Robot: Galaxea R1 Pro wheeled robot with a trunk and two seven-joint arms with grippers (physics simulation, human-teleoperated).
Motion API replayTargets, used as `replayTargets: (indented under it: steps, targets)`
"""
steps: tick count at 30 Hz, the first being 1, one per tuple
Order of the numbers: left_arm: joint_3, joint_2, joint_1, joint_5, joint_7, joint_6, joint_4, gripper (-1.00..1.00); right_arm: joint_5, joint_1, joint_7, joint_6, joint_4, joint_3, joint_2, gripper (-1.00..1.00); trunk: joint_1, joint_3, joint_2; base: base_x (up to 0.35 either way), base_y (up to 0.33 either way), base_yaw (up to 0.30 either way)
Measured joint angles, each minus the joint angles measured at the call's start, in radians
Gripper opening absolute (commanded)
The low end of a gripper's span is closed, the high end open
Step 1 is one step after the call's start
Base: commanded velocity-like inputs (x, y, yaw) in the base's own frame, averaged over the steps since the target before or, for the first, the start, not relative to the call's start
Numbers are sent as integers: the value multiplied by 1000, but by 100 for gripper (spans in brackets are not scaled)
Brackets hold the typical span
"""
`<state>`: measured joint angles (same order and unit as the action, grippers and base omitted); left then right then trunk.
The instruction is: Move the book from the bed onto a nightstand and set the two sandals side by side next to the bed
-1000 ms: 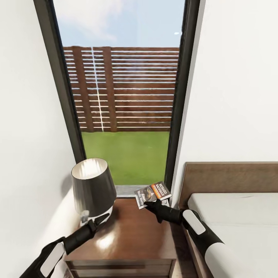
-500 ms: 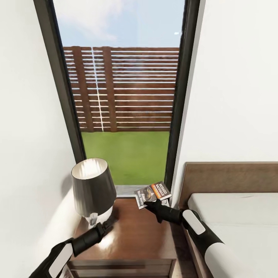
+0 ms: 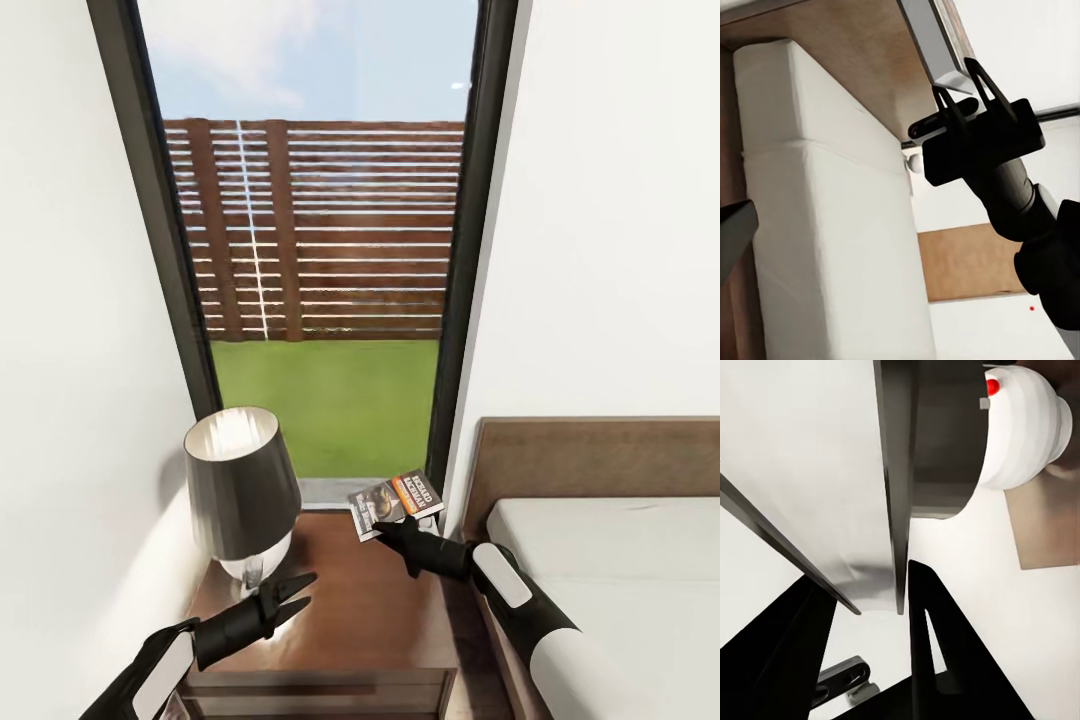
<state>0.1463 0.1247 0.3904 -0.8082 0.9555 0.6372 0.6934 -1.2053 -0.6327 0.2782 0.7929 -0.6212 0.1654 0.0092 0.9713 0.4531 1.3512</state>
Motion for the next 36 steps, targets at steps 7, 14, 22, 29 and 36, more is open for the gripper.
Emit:
replayTargets:
  steps: [7, 14, 22, 29, 36]
  targets:
    - [1, 0, 0, 0, 1, 0, 0, 100, 0, 0, 0, 0, 1, 0, 0, -100, 27, 22, 49, 0, 0, 0]
    - [1, 0, 0, 0, 1, 0, 0, 100, 0, 0, 0, 0, 1, 0, 0, -100, 54, 44, 98, 0, 0, 0]
    - [2, -1, 0, 1, 0, -2, 0, 100, 3, 0, 0, -1, 1, 0, 1, -100, 84, 69, 154, 0, 0, 0]
    - [2, -1, 0, 1, -2, -5, 0, 100, 3, 0, 0, -1, 1, 1, 1, -100, 111, 91, 203, 0, 0, 0]
    - [2, -1, 0, 1, -2, -5, 0, 100, 4, 0, 0, -1, 1, 1, 2, -100, 138, 113, 252, 0, 0, 0]
